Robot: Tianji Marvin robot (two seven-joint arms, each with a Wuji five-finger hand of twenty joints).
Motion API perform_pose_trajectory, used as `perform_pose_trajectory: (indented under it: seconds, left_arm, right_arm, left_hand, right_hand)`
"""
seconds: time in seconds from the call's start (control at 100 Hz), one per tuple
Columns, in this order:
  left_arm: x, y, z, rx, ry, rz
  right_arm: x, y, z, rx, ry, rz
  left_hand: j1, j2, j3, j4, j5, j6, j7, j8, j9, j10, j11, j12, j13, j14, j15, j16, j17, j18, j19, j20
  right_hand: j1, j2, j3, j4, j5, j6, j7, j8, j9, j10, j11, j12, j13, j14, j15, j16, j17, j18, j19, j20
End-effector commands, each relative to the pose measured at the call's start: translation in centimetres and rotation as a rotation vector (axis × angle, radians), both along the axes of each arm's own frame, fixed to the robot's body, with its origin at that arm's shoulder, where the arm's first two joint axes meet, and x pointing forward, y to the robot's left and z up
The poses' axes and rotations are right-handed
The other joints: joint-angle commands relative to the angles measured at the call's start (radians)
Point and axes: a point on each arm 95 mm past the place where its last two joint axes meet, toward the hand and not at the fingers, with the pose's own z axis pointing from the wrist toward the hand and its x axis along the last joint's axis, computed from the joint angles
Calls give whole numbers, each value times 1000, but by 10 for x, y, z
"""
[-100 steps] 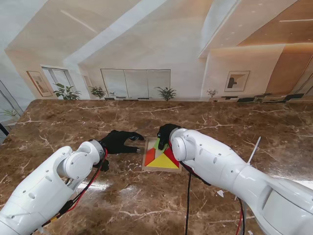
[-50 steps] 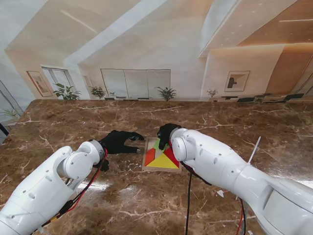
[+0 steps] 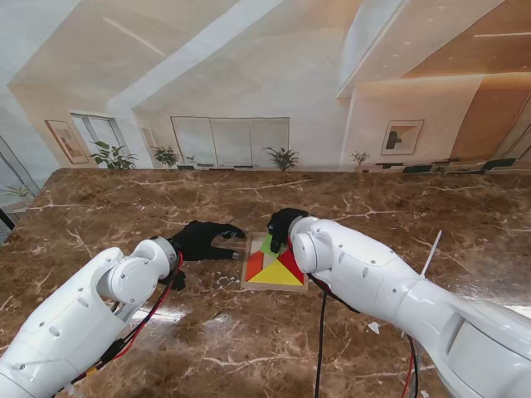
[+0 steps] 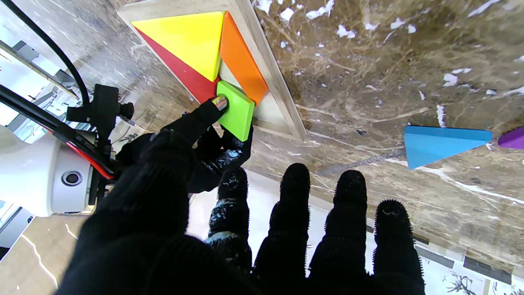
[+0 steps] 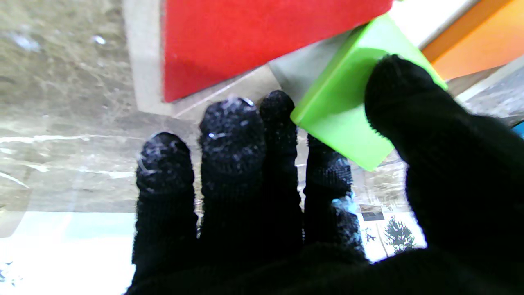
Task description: Assemble the tangram pieces into a square
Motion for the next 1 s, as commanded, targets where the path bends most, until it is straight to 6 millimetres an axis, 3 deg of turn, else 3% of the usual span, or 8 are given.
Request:
perform_pose_trajectory:
  seconds: [0.0,0.99]
  left_arm:
    - [-1,0,-3,3,7,0]
    - [-2,-2,-4,4,13,-3]
  right_arm:
    - [-3,-6,-8,-17,25,-12]
    - [-2,-9,-7,-36,-2,-4]
  left_hand:
    - [31,28,-19,19,13,-11,-4,-18,34,16,15,14,-5,-8,12,12,-8,2,-4,7]
    - [33,30,-21,19,14,-12,-4,-18,37,18,16,15,-4,-7,15,11,-9,0,8,0]
  right_hand:
    - [-46,11,18,15,-35,48,-70,-49,-18,2,16,-5,-6,-19,39,3,-8,3,57,26]
    - [-51,12,17,16,-23,52,-77,-52,-10,3,12,-6,-3,-18,39,2,-4,6,60,25]
